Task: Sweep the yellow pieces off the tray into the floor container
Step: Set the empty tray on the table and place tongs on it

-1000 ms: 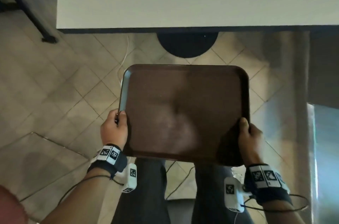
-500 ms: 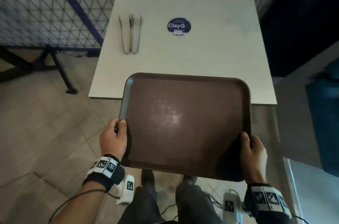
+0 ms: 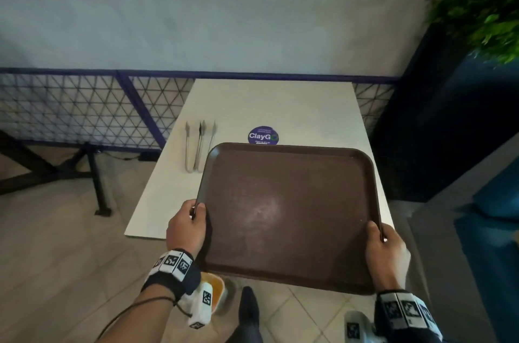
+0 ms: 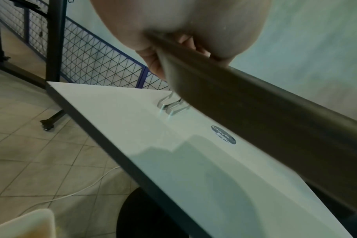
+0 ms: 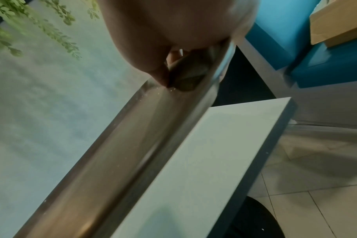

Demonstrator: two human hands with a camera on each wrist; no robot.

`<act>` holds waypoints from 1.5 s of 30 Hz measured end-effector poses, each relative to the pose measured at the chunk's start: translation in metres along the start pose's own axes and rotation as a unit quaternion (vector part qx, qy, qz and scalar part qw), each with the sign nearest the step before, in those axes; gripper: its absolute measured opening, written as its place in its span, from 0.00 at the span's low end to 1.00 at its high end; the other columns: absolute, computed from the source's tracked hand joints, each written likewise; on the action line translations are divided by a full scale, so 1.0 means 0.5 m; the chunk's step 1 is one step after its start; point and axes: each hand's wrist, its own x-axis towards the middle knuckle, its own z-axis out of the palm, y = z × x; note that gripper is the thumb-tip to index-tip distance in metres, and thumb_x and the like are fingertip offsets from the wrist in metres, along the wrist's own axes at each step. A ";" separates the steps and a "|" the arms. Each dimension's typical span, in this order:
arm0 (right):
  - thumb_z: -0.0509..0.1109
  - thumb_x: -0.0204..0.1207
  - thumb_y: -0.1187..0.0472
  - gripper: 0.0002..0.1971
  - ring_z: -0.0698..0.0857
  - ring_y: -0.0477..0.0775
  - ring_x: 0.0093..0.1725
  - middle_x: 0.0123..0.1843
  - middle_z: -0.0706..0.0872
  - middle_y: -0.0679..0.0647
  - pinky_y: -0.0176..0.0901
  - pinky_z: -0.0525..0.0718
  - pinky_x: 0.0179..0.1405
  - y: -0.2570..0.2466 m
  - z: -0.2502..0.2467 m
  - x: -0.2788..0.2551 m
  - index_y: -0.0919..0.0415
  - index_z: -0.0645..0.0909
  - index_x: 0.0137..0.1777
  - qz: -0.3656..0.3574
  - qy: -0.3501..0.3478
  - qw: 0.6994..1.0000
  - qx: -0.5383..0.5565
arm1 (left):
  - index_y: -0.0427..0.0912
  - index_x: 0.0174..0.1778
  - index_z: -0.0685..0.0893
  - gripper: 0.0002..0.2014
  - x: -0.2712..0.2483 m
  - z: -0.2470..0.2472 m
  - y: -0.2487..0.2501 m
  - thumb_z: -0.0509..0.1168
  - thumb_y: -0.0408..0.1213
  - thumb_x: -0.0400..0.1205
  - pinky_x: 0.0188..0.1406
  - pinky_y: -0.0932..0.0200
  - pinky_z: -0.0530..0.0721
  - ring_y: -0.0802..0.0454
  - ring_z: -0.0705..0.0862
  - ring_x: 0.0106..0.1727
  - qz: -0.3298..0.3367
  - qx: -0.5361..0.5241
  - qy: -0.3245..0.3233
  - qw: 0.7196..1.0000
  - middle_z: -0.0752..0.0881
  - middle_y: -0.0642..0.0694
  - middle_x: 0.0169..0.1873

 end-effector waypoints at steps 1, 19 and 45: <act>0.63 0.83 0.54 0.15 0.82 0.72 0.55 0.52 0.86 0.67 0.57 0.76 0.52 -0.010 0.009 0.019 0.65 0.84 0.53 -0.002 0.010 1.000 -0.001 | 0.44 0.58 0.85 0.11 0.020 0.007 0.010 0.62 0.44 0.86 0.50 0.52 0.76 0.35 0.85 0.54 0.003 0.003 -0.006 1.000 0.90 0.39 0.52; 0.64 0.78 0.65 0.16 0.80 0.69 0.61 0.61 0.81 0.67 0.57 0.76 0.61 -0.163 0.257 0.332 0.66 0.81 0.64 0.020 -0.006 0.995 -0.098 | 0.41 0.54 0.84 0.09 0.439 0.183 0.085 0.64 0.33 0.79 0.51 0.51 0.78 0.36 0.83 0.54 -0.013 0.123 -0.172 0.977 0.83 0.39 0.51; 0.74 0.73 0.54 0.12 0.85 0.65 0.55 0.55 0.89 0.59 0.48 0.79 0.49 -0.148 0.373 0.581 0.54 0.84 0.55 0.070 -0.216 0.941 -0.251 | 0.47 0.54 0.85 0.10 0.601 0.318 0.088 0.66 0.45 0.80 0.53 0.51 0.84 0.40 0.87 0.55 -0.047 0.344 -0.234 0.908 0.89 0.45 0.51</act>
